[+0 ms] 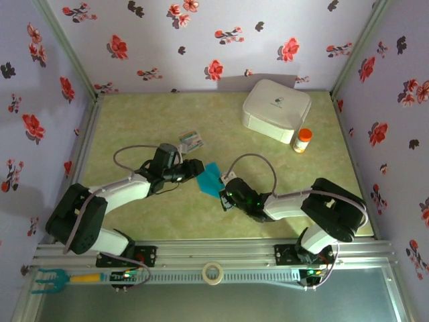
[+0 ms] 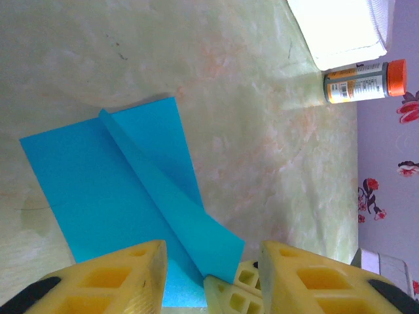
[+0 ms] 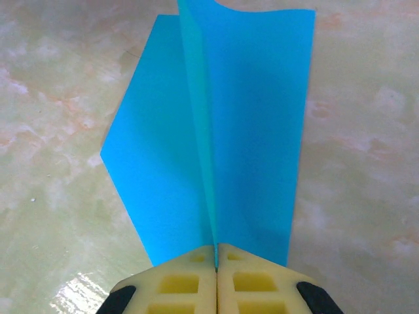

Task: Fold a paper plane with a square sheet of paper (pick it up from the middle)
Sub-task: Fourth fold the wing at the center of the table.

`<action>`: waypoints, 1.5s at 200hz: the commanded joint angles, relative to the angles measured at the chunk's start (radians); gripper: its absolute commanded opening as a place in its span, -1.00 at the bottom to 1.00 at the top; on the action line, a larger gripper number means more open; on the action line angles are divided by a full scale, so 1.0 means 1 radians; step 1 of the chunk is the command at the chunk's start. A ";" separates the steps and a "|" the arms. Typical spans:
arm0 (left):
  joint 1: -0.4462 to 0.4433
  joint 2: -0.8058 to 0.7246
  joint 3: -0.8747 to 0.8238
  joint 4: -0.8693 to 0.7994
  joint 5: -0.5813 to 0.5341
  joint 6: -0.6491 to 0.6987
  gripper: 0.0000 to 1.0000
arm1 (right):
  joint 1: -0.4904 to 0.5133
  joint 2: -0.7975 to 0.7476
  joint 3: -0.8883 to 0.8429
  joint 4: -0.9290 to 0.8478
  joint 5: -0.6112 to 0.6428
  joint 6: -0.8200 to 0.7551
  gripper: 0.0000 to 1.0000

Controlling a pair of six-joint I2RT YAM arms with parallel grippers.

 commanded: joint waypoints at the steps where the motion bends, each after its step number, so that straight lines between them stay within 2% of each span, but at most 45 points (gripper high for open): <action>1: 0.008 0.016 0.019 -0.002 0.002 0.021 -0.19 | -0.021 0.000 0.001 0.024 -0.084 0.058 -0.85; 55: 0.008 0.048 0.017 0.021 0.026 0.014 -0.27 | -0.097 0.029 0.025 0.035 -0.255 0.178 -0.84; 92: 0.008 0.070 0.018 0.043 0.047 0.007 -0.40 | -0.138 0.061 0.049 0.033 -0.369 0.241 -0.86; 140: 0.007 0.106 0.026 0.065 0.074 -0.002 -0.51 | -0.175 0.093 0.080 0.008 -0.455 0.309 -0.87; 178: 0.005 0.133 0.033 0.077 0.095 -0.007 -0.62 | -0.205 0.117 0.066 0.072 -0.517 0.371 -0.88; 242: 0.005 0.203 0.050 0.075 0.111 -0.023 -0.81 | -0.216 0.140 0.042 0.126 -0.524 0.432 -0.87; 300: 0.003 0.255 0.037 0.057 0.088 -0.034 -0.87 | -0.219 0.135 0.026 0.142 -0.505 0.450 -0.87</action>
